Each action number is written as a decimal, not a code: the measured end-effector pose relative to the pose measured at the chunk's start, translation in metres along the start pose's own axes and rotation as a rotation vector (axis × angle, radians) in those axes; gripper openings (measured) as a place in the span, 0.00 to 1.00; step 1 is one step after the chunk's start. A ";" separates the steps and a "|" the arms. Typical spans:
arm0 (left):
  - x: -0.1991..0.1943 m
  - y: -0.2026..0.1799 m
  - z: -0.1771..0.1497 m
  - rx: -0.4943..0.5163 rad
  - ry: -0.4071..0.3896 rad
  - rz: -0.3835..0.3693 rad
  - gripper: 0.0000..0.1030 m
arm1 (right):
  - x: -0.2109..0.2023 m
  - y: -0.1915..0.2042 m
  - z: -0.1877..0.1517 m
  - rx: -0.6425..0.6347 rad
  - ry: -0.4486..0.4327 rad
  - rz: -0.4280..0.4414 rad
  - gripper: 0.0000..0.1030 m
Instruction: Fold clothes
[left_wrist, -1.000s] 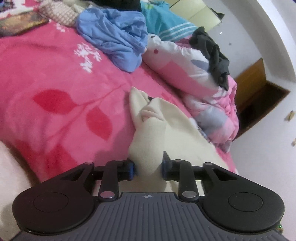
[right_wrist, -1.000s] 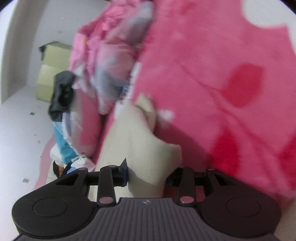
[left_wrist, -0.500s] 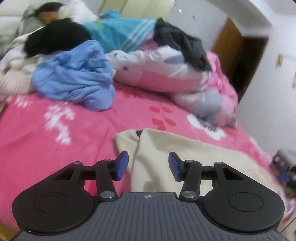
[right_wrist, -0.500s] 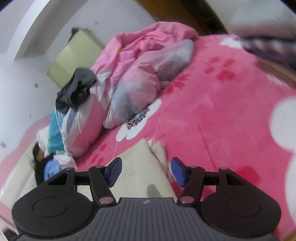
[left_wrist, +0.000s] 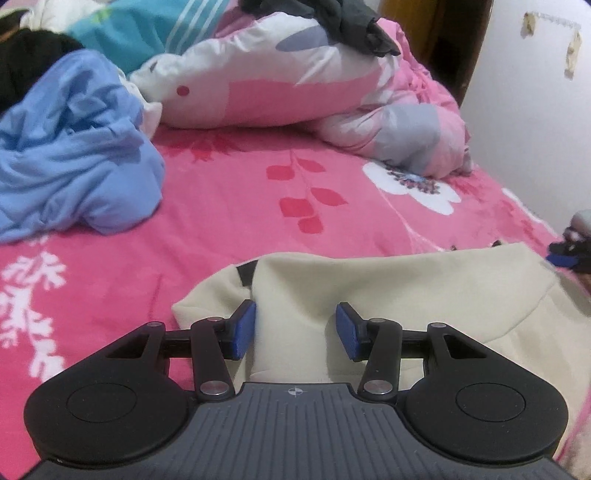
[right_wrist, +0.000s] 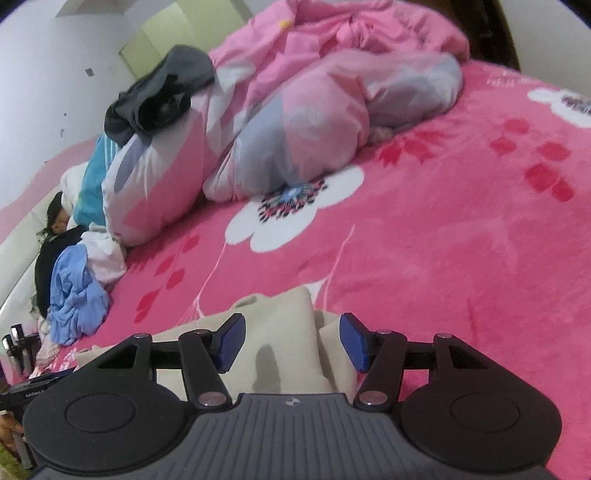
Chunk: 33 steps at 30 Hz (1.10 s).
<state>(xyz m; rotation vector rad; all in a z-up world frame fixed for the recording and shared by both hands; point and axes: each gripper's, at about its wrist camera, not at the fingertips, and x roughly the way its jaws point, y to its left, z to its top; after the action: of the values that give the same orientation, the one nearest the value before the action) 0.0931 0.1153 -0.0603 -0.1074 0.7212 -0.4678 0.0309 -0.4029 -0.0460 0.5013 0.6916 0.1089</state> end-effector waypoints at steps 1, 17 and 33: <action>0.000 0.002 0.000 -0.008 0.003 -0.012 0.46 | 0.002 -0.001 0.000 0.002 0.007 0.010 0.56; -0.005 -0.003 -0.005 -0.005 -0.070 0.021 0.07 | 0.020 0.012 0.003 -0.137 0.046 0.073 0.20; 0.001 0.012 0.001 -0.058 -0.167 0.099 0.05 | 0.029 0.040 0.011 -0.219 -0.121 0.057 0.05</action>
<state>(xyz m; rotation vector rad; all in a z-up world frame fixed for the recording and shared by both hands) 0.0992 0.1251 -0.0632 -0.1622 0.5738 -0.3392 0.0628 -0.3649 -0.0360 0.3148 0.5399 0.2038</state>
